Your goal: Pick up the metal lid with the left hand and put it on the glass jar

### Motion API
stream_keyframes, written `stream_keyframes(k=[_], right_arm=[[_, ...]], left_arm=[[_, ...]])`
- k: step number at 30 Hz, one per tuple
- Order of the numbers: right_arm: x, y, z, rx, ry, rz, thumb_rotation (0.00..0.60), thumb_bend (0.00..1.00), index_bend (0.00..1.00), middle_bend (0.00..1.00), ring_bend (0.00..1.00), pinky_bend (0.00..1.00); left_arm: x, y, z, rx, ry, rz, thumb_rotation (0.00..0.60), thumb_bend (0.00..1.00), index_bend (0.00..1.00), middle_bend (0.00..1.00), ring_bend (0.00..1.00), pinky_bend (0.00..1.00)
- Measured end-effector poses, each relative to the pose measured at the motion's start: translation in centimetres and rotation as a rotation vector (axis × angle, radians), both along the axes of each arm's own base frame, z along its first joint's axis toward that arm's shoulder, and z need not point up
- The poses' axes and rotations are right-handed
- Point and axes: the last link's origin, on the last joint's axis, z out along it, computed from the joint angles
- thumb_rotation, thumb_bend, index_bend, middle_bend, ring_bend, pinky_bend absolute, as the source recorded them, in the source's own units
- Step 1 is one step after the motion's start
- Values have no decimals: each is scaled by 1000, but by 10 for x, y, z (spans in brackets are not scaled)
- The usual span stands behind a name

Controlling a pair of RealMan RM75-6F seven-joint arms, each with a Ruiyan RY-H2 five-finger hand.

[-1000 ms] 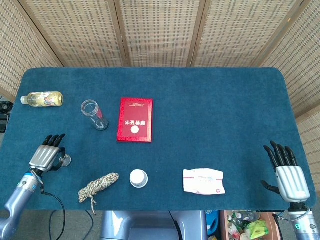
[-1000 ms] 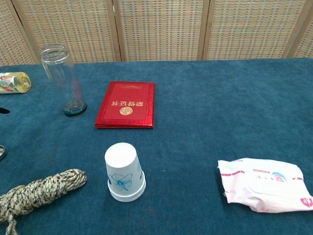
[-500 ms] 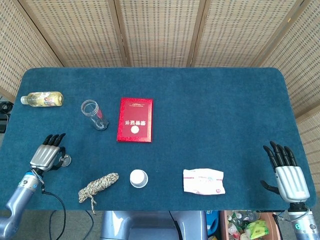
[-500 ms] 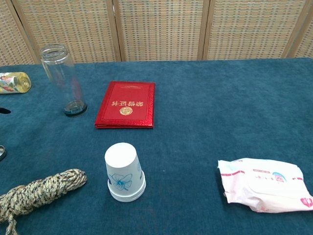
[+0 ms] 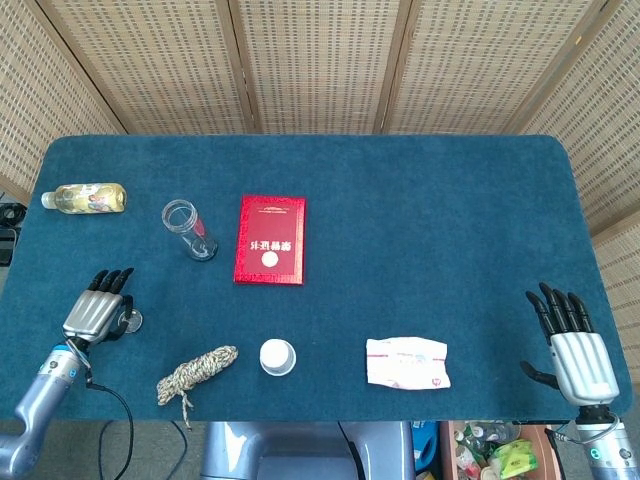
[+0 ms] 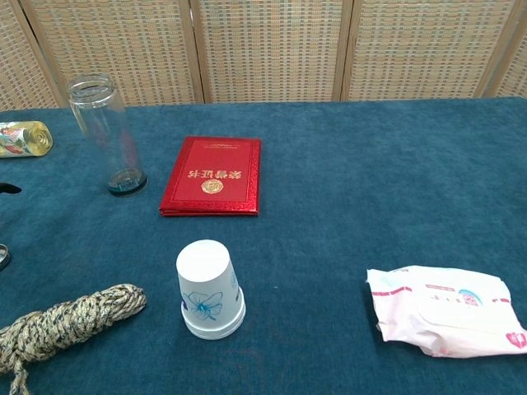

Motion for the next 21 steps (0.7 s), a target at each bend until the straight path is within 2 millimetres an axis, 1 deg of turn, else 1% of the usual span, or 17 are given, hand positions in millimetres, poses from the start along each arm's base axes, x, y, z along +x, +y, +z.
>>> stream_keyframes(k=[7,16,21], right_arm=[[1,1,0,2,-3,6,600,0,67,0,0,0],[2,1,-1,4,-5,10,600,0,67,0,0,0],[2,1,-1,5,-4,11,600,0,67,0,0,0]], left_arm=[[-1,1,0,2,8,1,600,430,579,0,0,0],[-5,1,1,9,18,12,600,433,629,0,0,0],[-3,1,1,11,12,8,600,432,648,0,0,0]])
